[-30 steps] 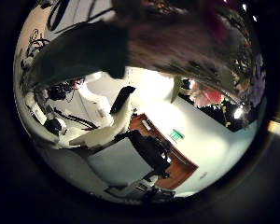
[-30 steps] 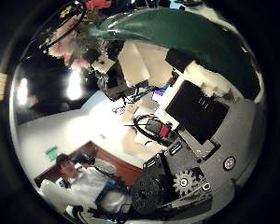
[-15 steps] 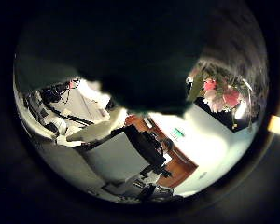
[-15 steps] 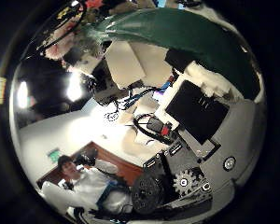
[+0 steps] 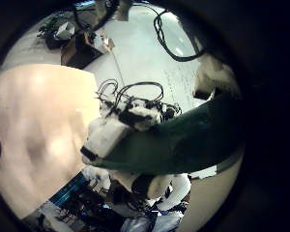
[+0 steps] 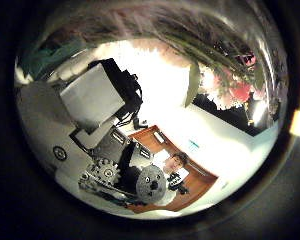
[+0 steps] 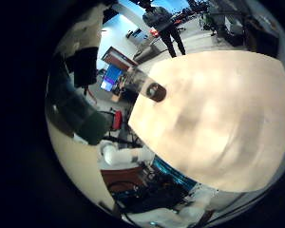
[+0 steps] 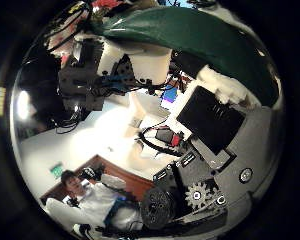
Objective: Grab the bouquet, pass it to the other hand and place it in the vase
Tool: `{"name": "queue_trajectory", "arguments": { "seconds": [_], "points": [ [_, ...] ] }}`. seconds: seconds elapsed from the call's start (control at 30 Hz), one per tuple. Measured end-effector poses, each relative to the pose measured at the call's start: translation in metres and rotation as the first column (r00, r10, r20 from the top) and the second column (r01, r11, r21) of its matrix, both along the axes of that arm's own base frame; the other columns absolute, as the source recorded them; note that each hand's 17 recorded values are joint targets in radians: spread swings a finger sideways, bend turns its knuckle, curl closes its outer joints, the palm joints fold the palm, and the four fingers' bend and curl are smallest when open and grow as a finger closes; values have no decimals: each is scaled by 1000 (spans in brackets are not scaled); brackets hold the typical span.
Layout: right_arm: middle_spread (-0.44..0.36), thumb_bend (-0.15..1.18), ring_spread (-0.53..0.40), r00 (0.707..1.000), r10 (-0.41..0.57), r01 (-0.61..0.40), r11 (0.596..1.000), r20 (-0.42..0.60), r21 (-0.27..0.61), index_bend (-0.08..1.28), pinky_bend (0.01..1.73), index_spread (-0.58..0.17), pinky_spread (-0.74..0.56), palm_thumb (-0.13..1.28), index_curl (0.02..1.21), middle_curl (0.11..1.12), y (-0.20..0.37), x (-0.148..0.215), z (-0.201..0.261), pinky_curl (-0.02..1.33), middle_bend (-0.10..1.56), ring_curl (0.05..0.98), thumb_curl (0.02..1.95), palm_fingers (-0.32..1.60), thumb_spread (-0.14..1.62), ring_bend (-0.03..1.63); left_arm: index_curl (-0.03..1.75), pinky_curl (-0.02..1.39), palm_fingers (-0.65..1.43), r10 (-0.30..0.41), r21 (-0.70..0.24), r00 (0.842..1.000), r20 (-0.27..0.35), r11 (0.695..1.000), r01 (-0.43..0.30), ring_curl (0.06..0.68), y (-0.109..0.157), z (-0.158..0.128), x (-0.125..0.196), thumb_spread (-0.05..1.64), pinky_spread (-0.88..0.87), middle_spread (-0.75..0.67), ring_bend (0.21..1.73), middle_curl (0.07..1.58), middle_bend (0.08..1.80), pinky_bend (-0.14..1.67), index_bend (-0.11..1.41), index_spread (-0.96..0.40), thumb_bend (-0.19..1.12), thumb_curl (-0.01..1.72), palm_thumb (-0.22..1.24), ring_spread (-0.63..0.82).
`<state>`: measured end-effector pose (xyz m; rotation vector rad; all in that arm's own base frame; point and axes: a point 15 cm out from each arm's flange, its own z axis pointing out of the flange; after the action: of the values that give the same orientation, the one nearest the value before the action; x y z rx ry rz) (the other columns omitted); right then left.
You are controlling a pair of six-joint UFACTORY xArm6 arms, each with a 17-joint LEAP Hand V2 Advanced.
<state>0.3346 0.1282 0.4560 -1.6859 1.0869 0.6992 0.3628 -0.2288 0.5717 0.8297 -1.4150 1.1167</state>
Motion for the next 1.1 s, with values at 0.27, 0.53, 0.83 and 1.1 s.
{"name": "queue_trajectory", "arguments": {
  "seconds": [0.27, 0.53, 0.83, 1.1],
  "points": [
    [-124, -47, -219, 995, -71, 74, 996, -72, 52, 746, 1196, -255, -387, 860, 672, 596, 1, 5, -20, 812, 1159, 582, 860, 741, 947, 1409, 1179, 469, 1169, 84, -2, 994, 71, 996, -84, 574, 14, 7, 9, 1025, -470, -524, 1414, 1030, 1051, 1445, 695, -570, 34, 583, 899, -413],
    [-48, -31, -94, 992, -75, 82, 994, -98, 71, 362, 1129, -275, -157, 818, 486, 444, 2, 6, -22, 747, 720, 454, 721, -1, 969, 1127, 1192, 509, 1140, 141, 55, 976, 165, 987, -152, 591, 38, 21, 20, 1054, -467, -521, 1434, 1010, 1108, 1457, 743, -614, 7, 650, 911, -401],
    [91, -26, 155, 989, -78, 89, 993, -125, 80, 218, 921, -282, 325, 803, 398, 343, 3, 5, -31, 592, 456, 304, 630, -48, 978, 827, 1192, 539, 1132, 235, 107, 929, 286, 956, -274, 596, 82, 47, 35, 1071, -468, -512, 1443, 985, 1134, 1448, 768, -649, -7, 698, 920, -394],
    [120, -23, 201, 988, -79, 90, 993, -130, 82, 172, 839, -284, 453, 808, 363, 324, 2, 5, -31, 502, 373, 262, 589, 19, 981, 749, 1190, 560, 1127, 348, 150, 870, 349, 896, -418, 598, 142, 56, 47, 1077, -471, -505, 1446, 967, 1149, 1438, 775, -669, -7, 730, 920, -393]
  ]
}}
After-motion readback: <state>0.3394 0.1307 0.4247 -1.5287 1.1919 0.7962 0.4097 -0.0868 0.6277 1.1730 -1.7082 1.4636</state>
